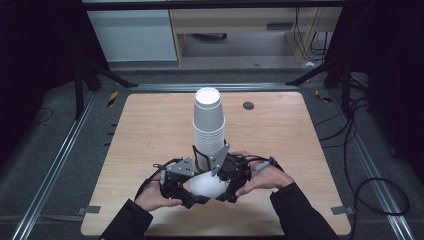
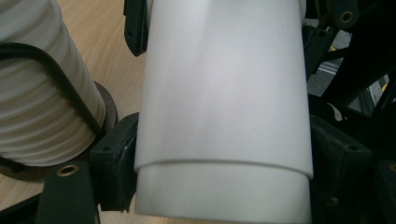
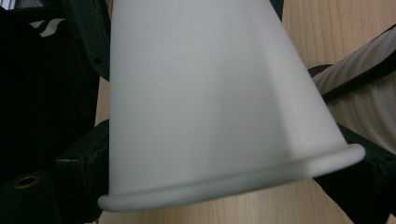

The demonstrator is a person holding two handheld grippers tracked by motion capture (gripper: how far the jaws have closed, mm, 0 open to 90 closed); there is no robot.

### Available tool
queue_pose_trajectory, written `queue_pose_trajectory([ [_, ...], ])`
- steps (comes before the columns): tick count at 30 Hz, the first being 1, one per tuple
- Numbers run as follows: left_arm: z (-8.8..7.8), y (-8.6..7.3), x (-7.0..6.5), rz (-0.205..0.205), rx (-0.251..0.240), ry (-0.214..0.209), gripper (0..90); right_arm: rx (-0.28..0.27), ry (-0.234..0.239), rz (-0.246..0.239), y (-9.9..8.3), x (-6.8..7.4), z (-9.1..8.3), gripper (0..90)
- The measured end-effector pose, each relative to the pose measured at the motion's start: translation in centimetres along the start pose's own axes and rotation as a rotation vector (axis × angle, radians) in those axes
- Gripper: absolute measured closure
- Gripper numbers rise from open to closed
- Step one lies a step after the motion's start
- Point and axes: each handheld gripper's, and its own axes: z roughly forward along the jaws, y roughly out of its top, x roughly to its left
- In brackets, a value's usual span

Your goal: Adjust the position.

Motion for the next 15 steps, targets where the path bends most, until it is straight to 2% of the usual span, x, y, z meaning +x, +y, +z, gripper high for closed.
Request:
queue_pose_trajectory([
  [7, -0.1, 0.0, 0.0, -0.001, -0.003, -0.002, 21.9, -0.003, -0.005, -0.004, 0.0, 0.0, 0.1, 7.1],
  [11, -0.3, -0.1, 0.1, -0.003, -0.015, -0.004, 21.9, -0.015, -0.005, 0.011, 0.0, 0.1, -0.3, 2.5],
  [15, -0.7, -0.3, 0.4, -0.012, -0.028, -0.003, 21.7, -0.071, -0.034, 0.025, -0.2, 0.0, -1.3, 2.0],
])
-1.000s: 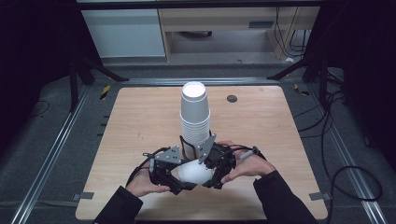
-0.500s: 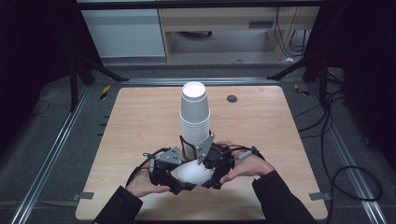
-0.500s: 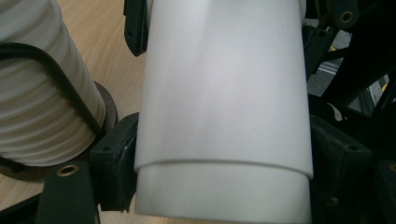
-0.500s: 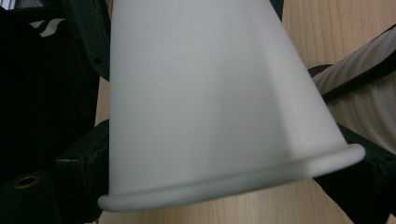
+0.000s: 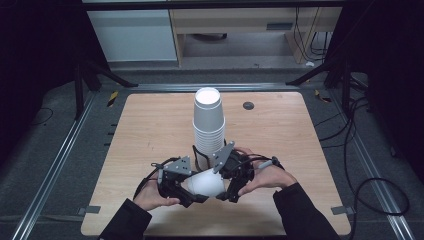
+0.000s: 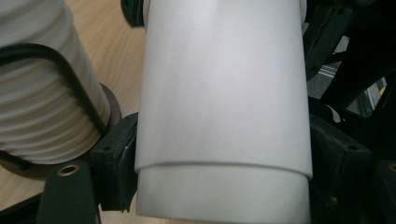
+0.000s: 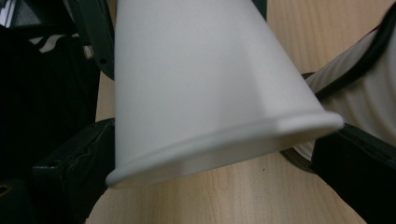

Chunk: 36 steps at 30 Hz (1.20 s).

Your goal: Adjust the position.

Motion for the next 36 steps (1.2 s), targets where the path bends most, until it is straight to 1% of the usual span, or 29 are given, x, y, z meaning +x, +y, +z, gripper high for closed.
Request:
queue_pose_trajectory([
  [1, -0.1, -0.1, 0.1, -0.001, -0.001, 0.008, 21.6, -0.021, 0.0, 0.012, -0.1, -0.1, -0.4, 2.0],
  [3, -0.4, -0.2, 0.3, -0.005, -0.002, 0.01, 21.5, -0.061, -0.016, 0.031, -0.3, -0.2, -1.2, 2.0],
  [4, -0.5, -0.3, 0.4, -0.011, -0.006, 0.012, 21.4, -0.069, -0.023, 0.041, -0.4, -0.3, -1.5, 1.9],
  [7, -1.0, -0.6, 0.8, -0.018, -0.014, 0.022, 21.3, -0.107, -0.053, 0.069, -1.3, -0.2, -2.7, 1.7],
  [8, -1.1, -0.6, 0.8, -0.023, -0.017, 0.031, 21.2, -0.123, -0.056, 0.077, -1.6, -0.2, -2.9, 1.8],
  [9, -1.2, -0.7, 0.9, -0.023, -0.017, 0.032, 21.2, -0.141, -0.059, 0.086, -2.0, -0.2, -3.2, 1.7],
  [13, -1.4, -0.7, 1.1, -0.026, -0.031, 0.05, 21.1, -0.185, -0.088, 0.133, -3.6, 0.0, -3.7, 1.7],
  [15, -1.5, -0.7, 1.1, -0.027, -0.045, 0.058, 21.0, -0.217, -0.107, 0.165, -4.4, 0.0, -3.8, 1.7],
  [16, -1.6, -0.7, 1.1, -0.034, -0.054, 0.061, 21.0, -0.237, -0.111, 0.18, -4.8, 0.1, -3.9, 1.7],
  [19, -1.7, -0.7, 1.1, -0.034, -0.081, 0.069, 20.8, -0.288, -0.125, 0.219, -5.8, 0.2, -4.1, 1.9],
  [21, -1.7, -0.7, 1.0, -0.032, -0.093, 0.069, 20.8, -0.331, -0.121, 0.229, -6.5, 0.4, -4.3, 2.4],
  [23, -1.6, -0.6, 0.9, -0.028, -0.102, 0.074, 20.8, -0.359, -0.119, 0.233, -7.0, 0.6, -4.3, 4.6],
  [25, -1.4, -0.5, 0.9, -0.024, -0.105, 0.071, 20.8, -0.342, -0.125, 0.244, -7.2, 0.5, -4.3, 4.2],
  [27, -1.2, -0.5, 0.8, -0.022, -0.124, 0.08, 20.7, -0.36, -0.117, 0.256, -7.4, 0.5, -4.2, 4.3],
  [31, -0.9, -0.6, 0.7, -0.029, -0.157, 0.073, 20.7, -0.377, -0.12, 0.268, -7.7, 0.6, -3.9, 4.2],
  [32, -0.7, -0.6, 0.7, -0.031, -0.161, 0.078, 20.7, -0.384, -0.12, 0.278, -7.8, 0.6, -3.8, 4.2],
  [35, -0.3, -0.6, 0.7, -0.033, -0.174, 0.068, 20.7, -0.409, -0.108, 0.296, -7.8, 0.6, -3.6, 3.9],
  [36, -0.2, -0.6, 0.6, -0.033, -0.178, 0.067, 20.7, -0.419, -0.096, 0.3, -7.8, 0.5, -3.4, 3.4],
])
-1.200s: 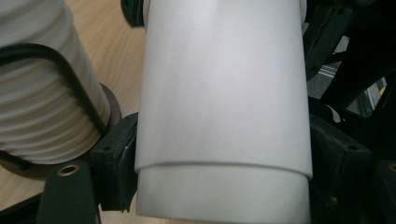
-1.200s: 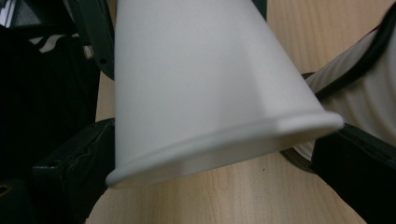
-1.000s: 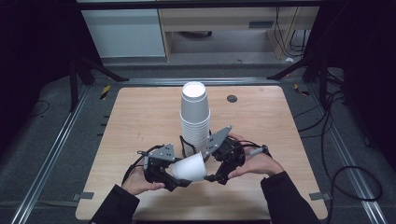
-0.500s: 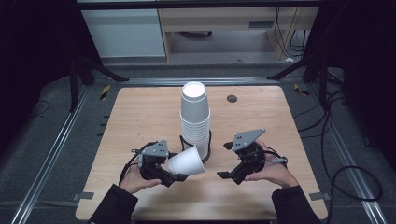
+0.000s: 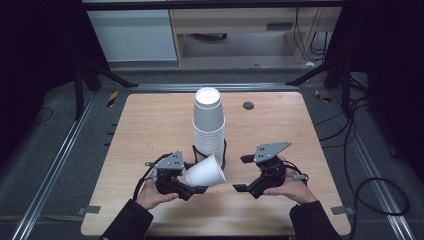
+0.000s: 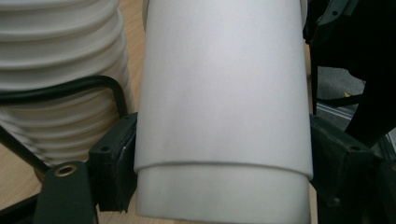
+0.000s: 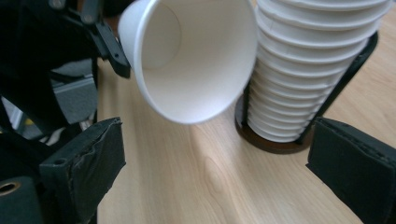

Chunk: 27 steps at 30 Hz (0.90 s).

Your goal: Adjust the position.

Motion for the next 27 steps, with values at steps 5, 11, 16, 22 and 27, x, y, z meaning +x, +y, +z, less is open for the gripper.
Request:
queue_pose_trajectory([
  [5, 0.4, 0.0, -0.1, 0.0, -0.039, -0.019, 20.7, -0.02, 0.028, 0.015, 0.1, 0.1, 0.5, 3.1],
  [11, 0.8, -0.3, -0.2, -0.007, -0.075, -0.042, 20.6, -0.06, 0.065, 0.026, 0.4, 0.2, 0.7, 2.6],
  [16, 1.1, -0.2, -0.6, 0.021, -0.09, -0.071, 20.7, -0.057, 0.09, 0.022, 0.4, 0.4, 1.0, 2.5],
  [22, 1.2, -0.2, -0.9, 0.054, -0.097, -0.094, 20.8, -0.045, 0.129, 0.009, 0.5, 0.8, 1.6, 2.5],
  [27, 1.1, -0.1, -1.1, 0.065, -0.106, -0.096, 20.9, -0.041, 0.149, 0.011, 0.4, 0.8, 1.8, 2.4],
])
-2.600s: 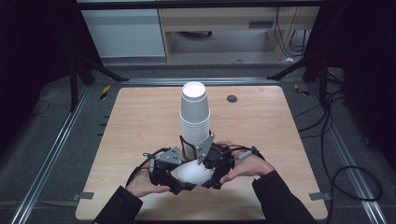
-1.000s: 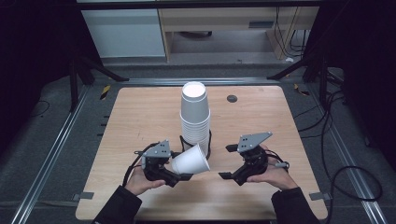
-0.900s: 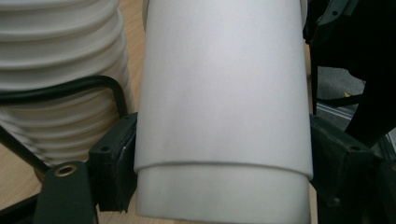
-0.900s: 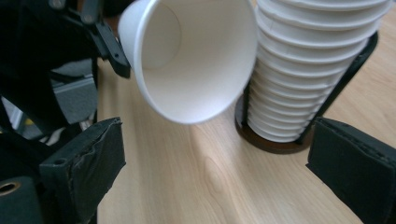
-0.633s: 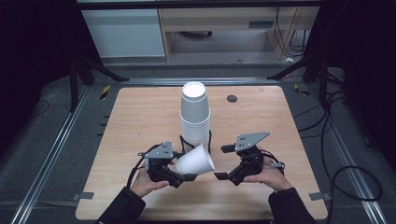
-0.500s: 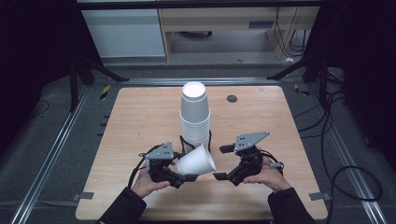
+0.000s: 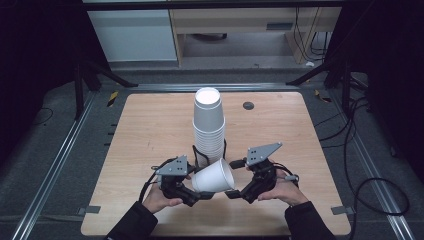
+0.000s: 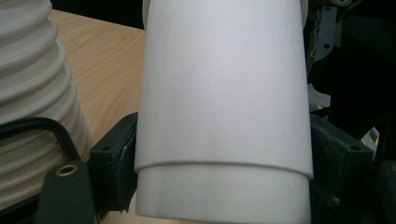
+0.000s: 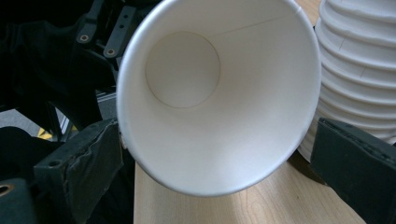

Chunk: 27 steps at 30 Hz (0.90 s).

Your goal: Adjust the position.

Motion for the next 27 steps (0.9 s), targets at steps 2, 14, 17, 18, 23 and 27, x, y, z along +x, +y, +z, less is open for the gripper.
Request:
queue_pose_trajectory([
  [2, 0.0, 0.0, -0.1, 0.004, 0.003, -0.001, 21.0, -0.003, 0.004, 0.002, 0.0, -0.1, 0.1, 2.5],
  [14, 0.5, 0.1, -0.5, 0.017, 0.016, 0.004, 21.0, 0.004, 0.013, 0.013, 0.0, -0.2, 0.9, 2.5],
  [17, 0.6, 0.2, -0.6, 0.02, 0.021, 0.001, 21.0, 0.013, 0.02, 0.009, -0.1, -0.1, 1.1, 2.6],
  [18, 0.7, 0.2, -0.7, 0.02, 0.023, -0.001, 21.0, 0.014, 0.023, 0.008, -0.1, -0.1, 1.2, 2.8],
  [23, 1.1, 0.2, -0.9, 0.024, 0.04, -0.009, 21.0, 0.019, 0.035, 0.001, -0.2, -0.1, 1.5, 3.5],
  [27, 1.1, 0.2, -0.9, 0.021, 0.047, -0.011, 21.1, 0.024, 0.048, 0.003, -0.3, -0.1, 1.7, 5.1],
])
